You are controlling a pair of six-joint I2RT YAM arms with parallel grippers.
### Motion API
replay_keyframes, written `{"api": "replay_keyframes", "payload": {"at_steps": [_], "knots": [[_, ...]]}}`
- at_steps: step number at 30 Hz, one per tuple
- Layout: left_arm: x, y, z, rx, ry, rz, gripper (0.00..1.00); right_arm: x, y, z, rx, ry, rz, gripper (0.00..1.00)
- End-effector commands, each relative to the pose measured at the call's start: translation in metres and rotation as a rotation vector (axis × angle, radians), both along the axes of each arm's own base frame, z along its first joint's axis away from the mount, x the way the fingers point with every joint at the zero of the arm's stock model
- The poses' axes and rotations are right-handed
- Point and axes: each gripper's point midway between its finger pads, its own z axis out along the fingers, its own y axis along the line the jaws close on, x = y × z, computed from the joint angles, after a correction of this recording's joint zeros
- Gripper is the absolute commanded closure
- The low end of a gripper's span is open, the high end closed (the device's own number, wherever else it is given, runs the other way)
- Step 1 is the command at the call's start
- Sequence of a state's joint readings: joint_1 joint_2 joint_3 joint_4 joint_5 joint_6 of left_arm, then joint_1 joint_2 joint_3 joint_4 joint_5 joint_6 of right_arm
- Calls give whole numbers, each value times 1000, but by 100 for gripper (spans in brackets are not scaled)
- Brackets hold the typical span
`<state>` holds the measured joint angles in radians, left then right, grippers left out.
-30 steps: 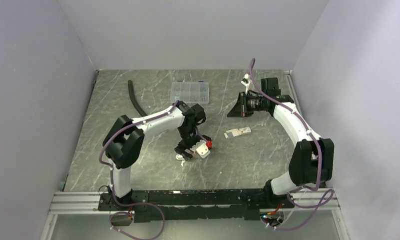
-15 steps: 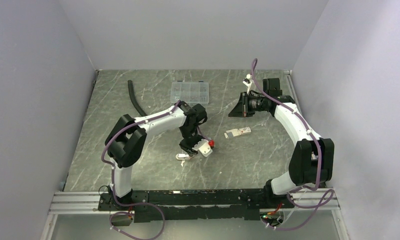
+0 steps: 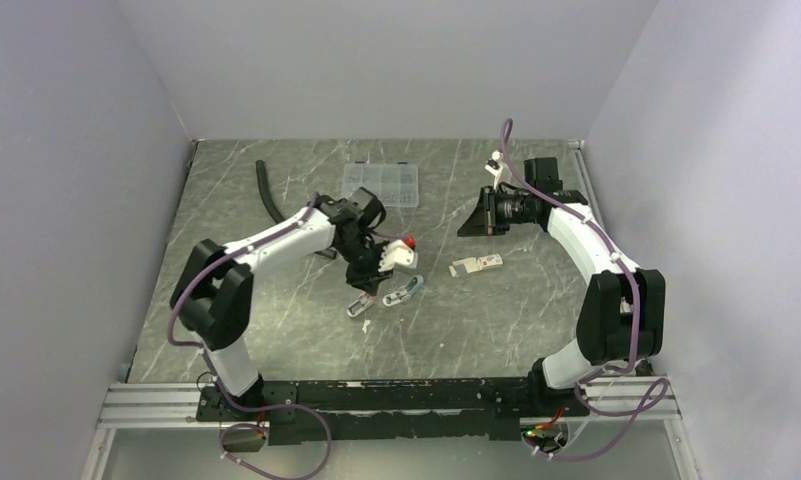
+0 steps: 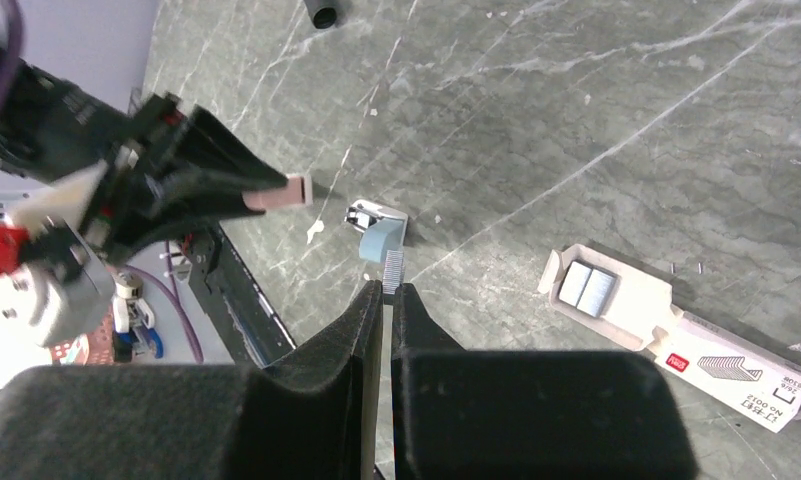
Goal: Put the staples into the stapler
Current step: Adjust the stapler at the center of the board.
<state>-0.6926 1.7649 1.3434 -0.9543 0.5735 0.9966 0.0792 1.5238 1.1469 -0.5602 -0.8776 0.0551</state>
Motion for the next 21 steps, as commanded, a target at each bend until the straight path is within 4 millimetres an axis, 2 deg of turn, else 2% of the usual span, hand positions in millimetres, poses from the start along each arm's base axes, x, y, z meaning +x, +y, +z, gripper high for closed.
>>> {"api": "replay_keyframes", "payload": {"at_steps": [1,5,12,16,21], "knots": [[18,7,17,-21,-27,333,90,8,0,11,7,-47,21,100],[30,20,7,28,-16,539,89,13,-1,8,-4,-40,18,100],[55,44,0,24,203,843,84,18,-4,5,-29,-44,8,100],[55,51,-4,19,212,918,73,17,-6,5,-41,-51,0,100],[50,54,-7,24,231,932,59,16,-6,3,-45,-54,-3,100]]}}
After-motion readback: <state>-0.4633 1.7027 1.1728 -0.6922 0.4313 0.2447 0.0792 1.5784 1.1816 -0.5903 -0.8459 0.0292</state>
